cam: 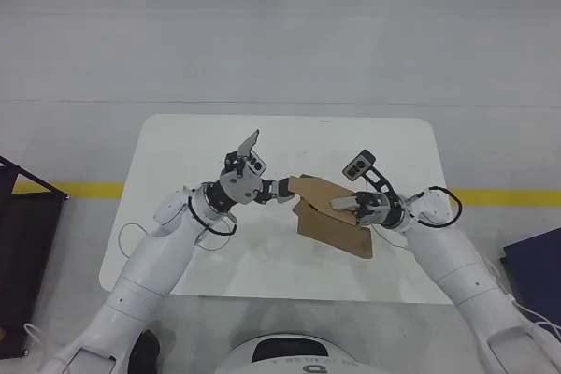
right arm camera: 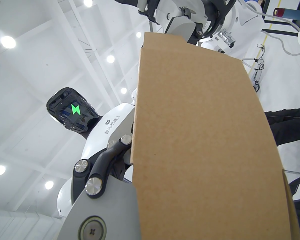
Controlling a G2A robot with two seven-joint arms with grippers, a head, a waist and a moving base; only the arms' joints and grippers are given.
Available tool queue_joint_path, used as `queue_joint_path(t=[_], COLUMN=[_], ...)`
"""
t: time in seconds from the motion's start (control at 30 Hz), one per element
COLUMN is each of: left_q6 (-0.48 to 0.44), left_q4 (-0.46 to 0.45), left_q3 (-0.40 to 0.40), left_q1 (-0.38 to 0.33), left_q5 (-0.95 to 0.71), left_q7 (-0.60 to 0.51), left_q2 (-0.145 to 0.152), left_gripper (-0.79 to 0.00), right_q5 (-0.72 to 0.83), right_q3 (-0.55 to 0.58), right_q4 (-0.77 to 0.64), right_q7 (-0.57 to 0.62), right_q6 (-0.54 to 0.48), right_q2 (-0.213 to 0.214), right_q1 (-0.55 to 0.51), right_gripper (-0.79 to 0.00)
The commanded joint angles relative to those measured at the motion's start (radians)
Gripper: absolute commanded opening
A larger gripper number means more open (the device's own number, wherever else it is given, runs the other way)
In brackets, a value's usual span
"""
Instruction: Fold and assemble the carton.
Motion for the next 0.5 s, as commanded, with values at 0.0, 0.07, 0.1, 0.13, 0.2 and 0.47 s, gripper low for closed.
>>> queue_joint_path(t=[0.0, 0.07, 0.1, 0.13, 0.2, 0.47], left_q6=[0.01, 0.021, 0.029, 0.036, 0.041, 0.057], left_q4=[0.009, 0.015, 0.016, 0.017, 0.018, 0.018], left_q3=[0.004, 0.009, 0.012, 0.014, 0.016, 0.016], left_q1=[-0.003, -0.004, -0.004, -0.004, -0.003, 0.001], left_q5=[-0.018, -0.029, -0.039, -0.045, -0.048, -0.055], left_q7=[-0.005, -0.015, -0.021, -0.025, -0.028, -0.032], left_q2=[-0.003, -0.006, -0.007, -0.009, -0.01, -0.016], left_gripper=[0.0, 0.0, 0.0, 0.0, 0.0, 0.0], right_q5=[0.001, 0.002, 0.002, 0.002, 0.0, 0.004], right_q3=[0.001, 0.001, 0.001, 0.001, 0.0, -0.007], right_q4=[-0.004, -0.007, -0.007, -0.008, -0.009, -0.013], right_q7=[0.0, 0.0, 0.0, 0.0, 0.0, 0.0], right_q6=[-0.002, -0.002, -0.002, -0.003, -0.001, -0.002], right_q2=[0.001, 0.002, 0.003, 0.003, 0.004, 0.005], right_q1=[-0.002, -0.003, -0.004, -0.004, -0.004, -0.003], right_gripper=[-0.785, -0.785, -0.785, -0.785, -0.785, -0.785])
